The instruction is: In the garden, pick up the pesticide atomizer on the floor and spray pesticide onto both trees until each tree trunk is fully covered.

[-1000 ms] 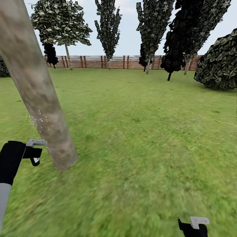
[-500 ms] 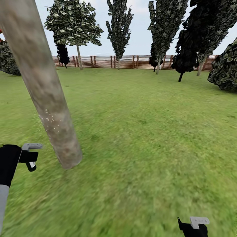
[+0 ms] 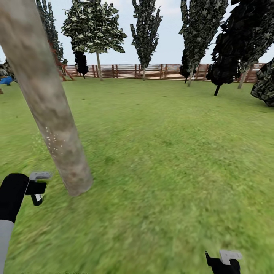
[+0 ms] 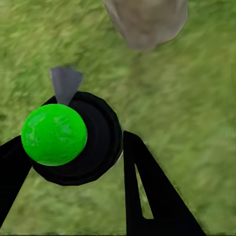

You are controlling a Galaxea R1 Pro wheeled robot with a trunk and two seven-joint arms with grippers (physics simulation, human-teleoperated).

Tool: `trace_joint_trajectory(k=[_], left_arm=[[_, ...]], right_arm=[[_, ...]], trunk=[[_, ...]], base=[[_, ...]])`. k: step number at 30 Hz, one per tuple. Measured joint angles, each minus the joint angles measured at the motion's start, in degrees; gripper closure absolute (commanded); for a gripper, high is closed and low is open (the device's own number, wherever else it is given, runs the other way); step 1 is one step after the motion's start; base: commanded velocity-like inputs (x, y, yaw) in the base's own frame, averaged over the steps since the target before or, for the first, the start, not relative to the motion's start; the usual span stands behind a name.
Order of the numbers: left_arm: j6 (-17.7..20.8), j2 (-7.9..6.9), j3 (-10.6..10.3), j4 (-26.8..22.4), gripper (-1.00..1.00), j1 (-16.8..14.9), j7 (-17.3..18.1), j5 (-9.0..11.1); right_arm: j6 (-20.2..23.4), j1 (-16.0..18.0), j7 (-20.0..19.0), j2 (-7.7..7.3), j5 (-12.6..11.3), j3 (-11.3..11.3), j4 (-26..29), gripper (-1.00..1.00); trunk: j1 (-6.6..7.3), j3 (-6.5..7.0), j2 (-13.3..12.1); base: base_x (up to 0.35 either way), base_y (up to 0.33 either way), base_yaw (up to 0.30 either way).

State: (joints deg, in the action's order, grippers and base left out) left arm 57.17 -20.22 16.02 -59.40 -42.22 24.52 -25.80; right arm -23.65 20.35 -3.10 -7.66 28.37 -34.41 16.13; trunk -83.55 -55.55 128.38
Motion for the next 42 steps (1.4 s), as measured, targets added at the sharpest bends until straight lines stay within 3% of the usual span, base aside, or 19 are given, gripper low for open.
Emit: trace_joint_trajectory(k=[4,9,11,16,18,20,22,24,26,28,30,32,34,39,42], left_arm=[[0.0,0.05,-0.1,0.0,1.0,1.0,0.0,-0.5],[-0.8,3.52,-0.2,2.7,1.0,1.7,0.1,-0.4],[-1.2,3.94,-0.1,2.8,1.0,1.7,0.1,-0.7],[-1.3,3.09,0.4,2.9,1.0,1.8,-0.1,-1.1],[-1.4,2.01,0.5,3.2,1.0,1.9,-1.5,-1.2],[-1.7,1.45,0.4,6.2,1.0,2.0,-5.1,-1.1],[-3.9,1.57,0.3,9.2,1.0,2.0,-6.4,-0.6],[-9.4,3.2,0.2,13.7,1.0,2.0,-7.0,0.2],[-10.6,4.52,0.3,14.5,1.0,2.0,-7.1,-0.1],[-10.9,4.68,0.6,14.4,1.0,2.0,-7.2,-0.5],[-11.1,4.27,2.7,14.3,1.0,2.0,-7.3,-0.7],[-11.5,3.21,7.2,14.2,1.0,1.9,-8.1,-1.2],[-12.7,2.34,9.6,14.3,1.0,2.2,-9.0,-1.2],[-13.2,3.48,10.3,14.2,1.0,5.5,-14.8,-0.5],[-13.1,4.38,10.5,14.2,1.0,5.8,-15.8,0.0]], right_arm=[[0.0,0.0,0.0,0.04,0.0,0.0,0.0,-1.0],[0.0,0.0,0.0,0.04,0.0,0.0,0.0,-1.0],[0.0,0.0,0.0,0.02,0.0,0.0,0.0,-1.0],[0.0,0.0,0.0,0.0,0.0,0.0,0.0,-1.0],[0.0,0.0,0.0,0.02,0.0,0.0,0.0,-1.0],[0.0,0.0,0.0,0.01,0.0,0.0,0.0,-1.0],[0.0,0.0,0.0,0.0,0.0,0.0,0.0,-1.0],[0.0,0.0,0.0,0.0,0.0,0.0,0.0,-1.0],[0.0,0.0,0.0,0.03,0.0,0.0,0.0,-1.0],[0.0,0.0,0.0,0.0,0.0,0.0,0.0,-1.0],[0.0,0.0,0.0,0.01,0.0,0.0,0.0,-1.0],[0.0,0.0,0.0,0.03,0.0,0.0,0.0,-1.0],[0.0,0.0,0.0,0.08,0.0,0.1,0.0,-1.0],[0.0,0.0,0.0,0.17,0.1,0.1,-0.1,-1.0],[0.0,0.0,0.0,0.17,0.1,0.1,-0.1,-1.0]], trunk=[[0.01,0.0,0.0],[0.01,0.0,0.0],[0.02,0.0,0.0],[0.01,0.0,0.0],[0.0,0.0,0.0],[-0.01,0.0,0.0],[-0.01,0.0,0.0],[-0.02,-0.01,0.0],[-0.01,0.0,0.0],[-0.01,0.0,0.0],[-0.01,0.0,0.0],[-0.01,0.0,0.0],[-0.01,0.0,0.0],[-0.01,0.0,0.0],[-0.01,0.0,0.0]], base=[[0.165,-0.248,0.242],[0.227,-0.2,0.037],[0.236,-0.187,0.002],[0.211,-0.15,0.0],[0.058,-0.034,0.0],[0.011,-0.007,0.0],[0.003,-0.002,0.0],[0.0,0.0,0.0],[0.0,0.0,0.0],[0.0,0.0,0.0],[0.0,0.0,0.0],[0.0,0.0,0.0],[0.0,0.0,0.0],[0.0,0.0,0.0],[0.0,0.0,0.0]])
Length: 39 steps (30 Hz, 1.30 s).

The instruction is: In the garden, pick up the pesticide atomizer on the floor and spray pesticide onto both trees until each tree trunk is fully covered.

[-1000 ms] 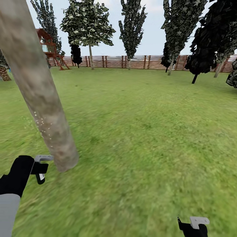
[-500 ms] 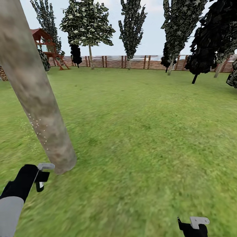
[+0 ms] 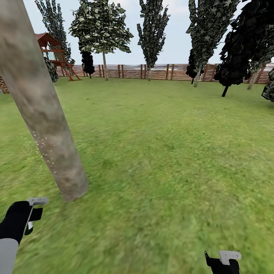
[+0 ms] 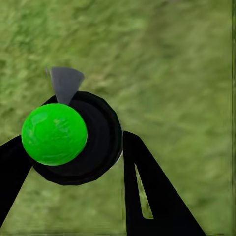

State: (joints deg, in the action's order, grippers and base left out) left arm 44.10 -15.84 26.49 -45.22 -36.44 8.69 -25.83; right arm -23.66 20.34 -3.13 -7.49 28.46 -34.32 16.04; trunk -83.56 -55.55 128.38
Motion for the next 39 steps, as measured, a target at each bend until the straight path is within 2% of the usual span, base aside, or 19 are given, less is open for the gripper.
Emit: trace_joint_trajectory(k=[2,6,7,14,15,17,20,22,27,39], left_arm=[[0.0,1.21,0.1,0.3,1.0,0.1,-0.2,0.4],[0.0,2.09,0.0,-0.1,1.0,0.1,-0.3,0.4],[0.0,2.88,0.0,-0.9,1.0,0.1,-0.3,0.5],[0.0,4.84,-0.1,-2.8,1.0,0.1,-0.5,0.0],[0.0,5.07,-0.2,-2.8,1.0,0.2,-0.9,-0.3],[0.0,5.33,-0.1,-3.1,1.0,2.1,-4.3,-0.9],[0.0,5.49,0.1,-4.0,1.0,3.3,-6.2,-0.2],[-0.1,6.28,0.1,-4.1,1.0,3.4,-6.5,1.2],[-1.6,7.74,0.0,-7.3,1.0,3.5,-6.6,2.1],[-1.6,8.11,0.1,-7.7,1.0,3.6,-6.6,1.8]], right_arm=[[0.0,0.0,0.0,0.0,0.1,0.0,0.0,-1.0],[0.0,0.0,0.0,0.0,0.1,0.0,0.0,-1.0],[0.0,0.0,0.0,0.0,0.1,0.0,0.0,-1.0],[0.0,0.0,0.0,0.09,0.1,0.0,0.0,-1.0],[0.0,0.0,0.0,0.09,0.1,0.0,0.0,-1.0],[0.0,0.0,0.0,0.09,0.1,0.0,0.0,-1.0],[0.0,0.0,0.0,0.14,0.1,0.0,0.0,-1.0],[0.0,0.0,0.0,0.11,0.0,0.0,0.0,-1.0],[0.0,0.0,-0.1,-0.02,0.1,0.0,0.0,-1.0],[0.0,0.0,-0.1,0.11,0.0,0.0,0.1,-1.0]], trunk=[[0.0,0.0,0.0],[0.0,0.0,0.0],[0.0,0.0,0.0],[0.01,0.0,0.0],[0.01,0.0,0.0],[0.01,-0.01,0.0],[0.02,0.0,0.0],[0.02,0.0,0.0],[0.03,0.0,0.0],[0.02,0.0,0.0]], base=[[0.0,0.0,0.0],[0.0,0.0,0.001],[0.0,0.0,0.046],[0.074,0.0,0.249],[0.067,-0.005,0.274],[0.162,-0.114,0.276],[0.217,-0.169,0.275],[0.228,-0.18,0.176],[0.23,-0.186,0.021],[0.21,-0.212,0.055]])
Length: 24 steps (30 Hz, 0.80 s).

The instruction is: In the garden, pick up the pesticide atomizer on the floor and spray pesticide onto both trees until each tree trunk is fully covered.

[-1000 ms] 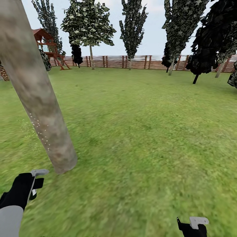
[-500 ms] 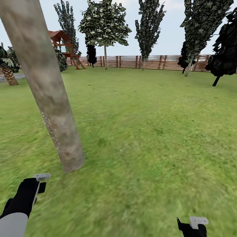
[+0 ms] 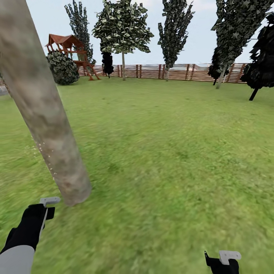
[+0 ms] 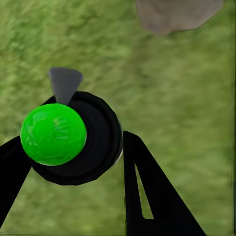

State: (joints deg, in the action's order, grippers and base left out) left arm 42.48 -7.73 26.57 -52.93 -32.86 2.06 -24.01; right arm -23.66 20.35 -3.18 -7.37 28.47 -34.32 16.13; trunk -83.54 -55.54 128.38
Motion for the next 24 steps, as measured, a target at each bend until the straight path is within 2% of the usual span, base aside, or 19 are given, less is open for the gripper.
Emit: trace_joint_trajectory(k=[12,24], left_arm=[[0.0,-0.03,0.0,0.0,1.0,0.0,0.1,0.5],[0.0,0.24,-0.1,0.3,1.0,0.0,0.2,0.6]], right_arm=[[0.0,0.0,0.0,0.07,0.0,0.0,0.0,-1.0],[0.0,0.0,0.0,0.06,0.0,0.0,0.0,-1.0]], trunk=[[-0.01,0.0,0.0],[-0.01,0.0,0.0]], base=[[0.083,-0.263,0.265],[0.162,-0.247,0.014]])
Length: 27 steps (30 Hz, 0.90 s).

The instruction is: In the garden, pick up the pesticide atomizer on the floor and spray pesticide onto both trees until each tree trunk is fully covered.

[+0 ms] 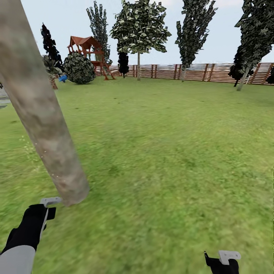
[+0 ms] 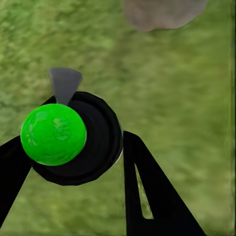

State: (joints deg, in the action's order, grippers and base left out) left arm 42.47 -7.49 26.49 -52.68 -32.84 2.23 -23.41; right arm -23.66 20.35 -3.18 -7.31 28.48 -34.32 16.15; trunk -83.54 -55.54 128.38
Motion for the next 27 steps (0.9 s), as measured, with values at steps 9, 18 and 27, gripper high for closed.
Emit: trace_joint_trajectory(k=[9,18,27], left_arm=[[0.0,0.22,0.0,-0.1,1.0,0.0,0.0,-0.1],[0.0,0.18,0.1,-0.1,1.0,0.0,0.0,-0.1],[0.0,0.17,0.1,-0.2,1.0,0.0,0.0,-0.1]], right_arm=[[0.0,0.0,0.0,0.01,0.1,0.0,0.0,-1.0],[0.0,0.0,0.0,0.0,0.0,0.0,0.0,-1.0],[0.0,0.0,0.0,0.0,0.1,0.0,0.0,-1.0]], trunk=[[0.0,0.0,0.0],[0.0,0.0,0.0],[0.0,0.0,0.0]], base=[[0.087,-0.264,0.18],[0.098,-0.266,0.123],[0.112,-0.266,0.078]])
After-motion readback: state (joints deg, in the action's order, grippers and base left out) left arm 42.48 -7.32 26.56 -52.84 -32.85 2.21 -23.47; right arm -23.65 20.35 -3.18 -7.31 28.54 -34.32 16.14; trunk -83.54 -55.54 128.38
